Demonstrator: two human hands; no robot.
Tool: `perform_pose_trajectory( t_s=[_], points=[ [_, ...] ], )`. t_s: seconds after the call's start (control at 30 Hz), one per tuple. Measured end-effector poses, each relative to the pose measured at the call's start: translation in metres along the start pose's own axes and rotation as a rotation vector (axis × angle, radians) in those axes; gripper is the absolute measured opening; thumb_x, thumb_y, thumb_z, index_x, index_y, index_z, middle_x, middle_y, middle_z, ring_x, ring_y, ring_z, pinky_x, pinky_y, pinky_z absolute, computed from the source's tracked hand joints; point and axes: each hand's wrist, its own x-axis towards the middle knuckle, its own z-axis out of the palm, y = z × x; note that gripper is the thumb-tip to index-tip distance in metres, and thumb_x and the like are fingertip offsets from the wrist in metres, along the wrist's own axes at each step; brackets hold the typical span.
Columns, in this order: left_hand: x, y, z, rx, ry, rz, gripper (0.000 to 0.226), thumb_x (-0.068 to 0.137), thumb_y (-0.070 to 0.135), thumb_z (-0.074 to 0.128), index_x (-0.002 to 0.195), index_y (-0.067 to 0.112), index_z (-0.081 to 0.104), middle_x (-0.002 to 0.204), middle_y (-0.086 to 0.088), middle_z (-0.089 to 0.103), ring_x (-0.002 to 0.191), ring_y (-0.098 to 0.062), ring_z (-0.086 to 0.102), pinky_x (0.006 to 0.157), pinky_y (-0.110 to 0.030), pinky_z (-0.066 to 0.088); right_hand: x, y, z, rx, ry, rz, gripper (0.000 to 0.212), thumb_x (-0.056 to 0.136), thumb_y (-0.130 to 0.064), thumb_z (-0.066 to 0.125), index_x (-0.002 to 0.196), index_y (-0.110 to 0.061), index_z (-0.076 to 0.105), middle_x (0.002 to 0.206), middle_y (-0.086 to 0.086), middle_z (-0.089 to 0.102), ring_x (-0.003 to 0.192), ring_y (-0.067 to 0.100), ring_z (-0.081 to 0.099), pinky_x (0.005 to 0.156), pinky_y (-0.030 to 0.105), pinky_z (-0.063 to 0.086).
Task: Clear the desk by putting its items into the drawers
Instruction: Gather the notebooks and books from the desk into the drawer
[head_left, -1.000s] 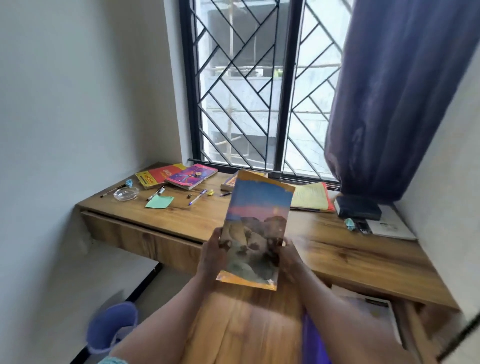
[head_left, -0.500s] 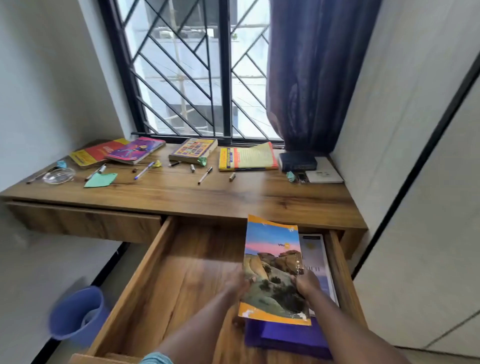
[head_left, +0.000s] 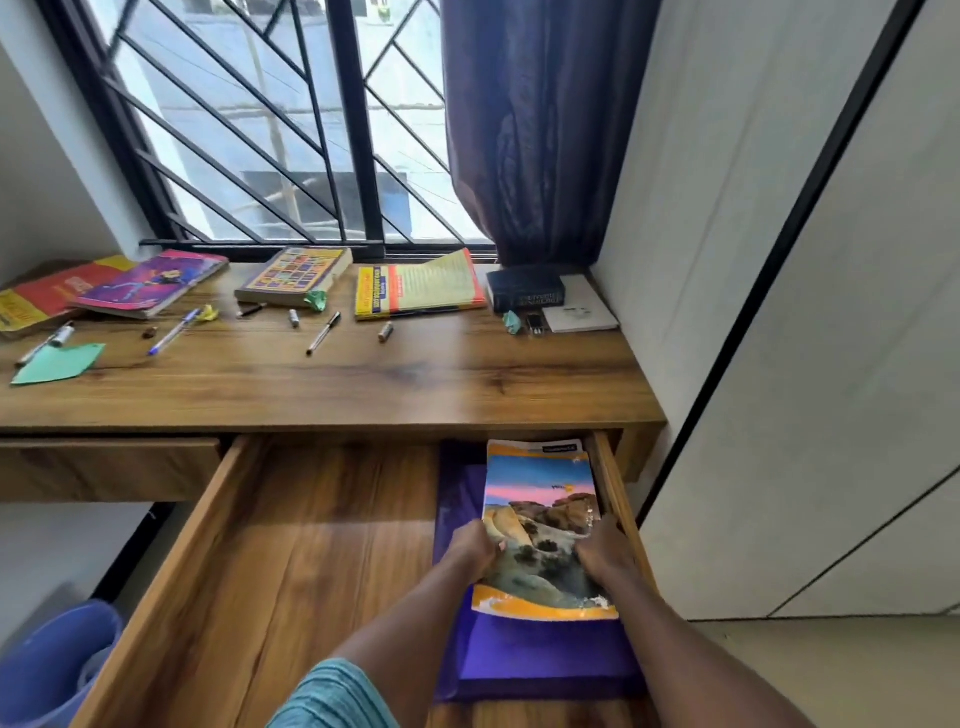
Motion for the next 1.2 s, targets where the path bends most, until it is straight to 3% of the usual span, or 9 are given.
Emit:
perform_pose_trajectory(
  t_s=[0.1, 0.17, 0.33, 0.6, 0.83, 1.0, 1.1, 1.17, 1.2],
  points=[
    [0.013, 0.005, 0.007, 0.058, 0.020, 0.005, 0.045, 0.094, 0.030, 0.052, 0.133, 0.007, 0.046, 0.136, -0.014, 0.049, 0.125, -0.028, 0.048, 0.104, -0.034, 0.040, 0.003, 0.003, 0.002, -0.040, -0.049, -0.163, 0.084, 0.083, -0.022, 0.068, 0.147, -0.007, 0.016, 0.144, 0.020, 0.036, 0.127, 0.034, 0.044, 0.098, 0.033, 0.043],
    [0.019, 0.008, 0.009, 0.105, 0.028, -0.004, 0.046, 0.096, 0.029, 0.049, 0.135, 0.005, 0.042, 0.138, -0.016, 0.044, 0.127, -0.028, 0.043, 0.105, -0.033, 0.036, 0.006, 0.008, 0.006, -0.103, -0.169, -0.256, 0.108, 0.077, -0.032, 0.075, 0.151, -0.011, -0.001, 0.157, 0.016, 0.005, 0.142, 0.034, 0.021, 0.111, 0.036, 0.030],
    [0.033, 0.012, 0.015, 0.194, 0.067, 0.009, 0.048, 0.098, 0.030, 0.046, 0.137, 0.003, 0.038, 0.139, -0.016, 0.040, 0.127, -0.025, 0.044, 0.105, -0.027, 0.035, 0.014, 0.023, 0.015, -0.644, -0.520, -0.316, 0.129, 0.069, -0.048, 0.078, 0.148, -0.023, -0.022, 0.150, 0.009, -0.036, 0.144, 0.037, -0.016, 0.118, 0.046, 0.008],
    [0.039, 0.009, 0.007, 0.322, -0.045, 0.012, 0.044, 0.097, 0.031, 0.045, 0.133, 0.006, 0.046, 0.140, -0.016, 0.045, 0.128, -0.030, 0.045, 0.105, -0.034, 0.037, 0.028, 0.016, 0.026, -0.773, -0.462, -0.304, 0.118, 0.077, -0.034, 0.074, 0.148, -0.024, -0.019, 0.152, 0.010, -0.032, 0.141, 0.036, -0.024, 0.120, 0.047, -0.002],
    [0.027, 0.005, -0.002, 0.309, -0.127, 0.062, 0.041, 0.099, 0.020, 0.037, 0.138, 0.009, 0.043, 0.141, -0.012, 0.047, 0.130, -0.028, 0.045, 0.108, -0.031, 0.036, 0.022, 0.003, 0.033, -0.780, -0.462, -0.203, 0.116, 0.081, -0.017, 0.072, 0.147, -0.024, -0.022, 0.149, 0.013, -0.037, 0.139, 0.042, -0.024, 0.118, 0.053, 0.011],
    [-0.007, -0.011, -0.019, 0.217, -0.186, 0.038, 0.032, 0.095, 0.010, 0.045, 0.123, 0.004, 0.059, 0.115, -0.008, 0.061, 0.100, -0.017, 0.054, 0.089, -0.029, 0.044, 0.010, -0.019, 0.039, -0.793, -0.462, -0.191, 0.119, 0.077, -0.018, 0.076, 0.148, -0.026, -0.018, 0.155, 0.019, -0.019, 0.143, 0.044, 0.010, 0.110, 0.051, 0.032],
    [-0.021, -0.028, -0.035, 0.160, -0.130, 0.018, 0.024, 0.094, 0.007, 0.046, 0.079, 0.021, 0.060, 0.076, 0.005, 0.049, 0.086, -0.013, 0.048, 0.080, -0.024, 0.042, 0.003, -0.043, 0.055, -0.756, -0.427, -0.383, 0.114, 0.071, -0.025, 0.080, 0.151, -0.026, -0.001, 0.157, 0.016, -0.011, 0.142, 0.040, 0.021, 0.110, 0.047, 0.034],
    [-0.029, -0.048, -0.048, 0.053, -0.037, -0.008, 0.033, 0.094, -0.002, 0.040, 0.071, 0.017, 0.053, 0.073, 0.002, 0.048, 0.070, -0.007, 0.057, 0.078, -0.026, 0.051, -0.007, -0.064, 0.069, -0.746, -0.418, -0.505, 0.108, 0.073, -0.031, 0.078, 0.151, -0.028, 0.004, 0.158, 0.016, -0.009, 0.142, 0.037, 0.023, 0.112, 0.042, 0.032],
    [-0.032, -0.058, -0.055, 0.079, 0.007, -0.009, 0.027, 0.094, -0.003, 0.038, 0.083, 0.007, 0.061, 0.085, -0.008, 0.058, 0.074, -0.007, 0.064, 0.080, -0.024, 0.053, -0.013, -0.074, 0.075, -0.757, -0.411, -0.550, 0.103, 0.076, -0.034, 0.074, 0.151, -0.029, 0.004, 0.158, 0.016, -0.009, 0.144, 0.037, 0.017, 0.115, 0.042, 0.028]
  ],
)
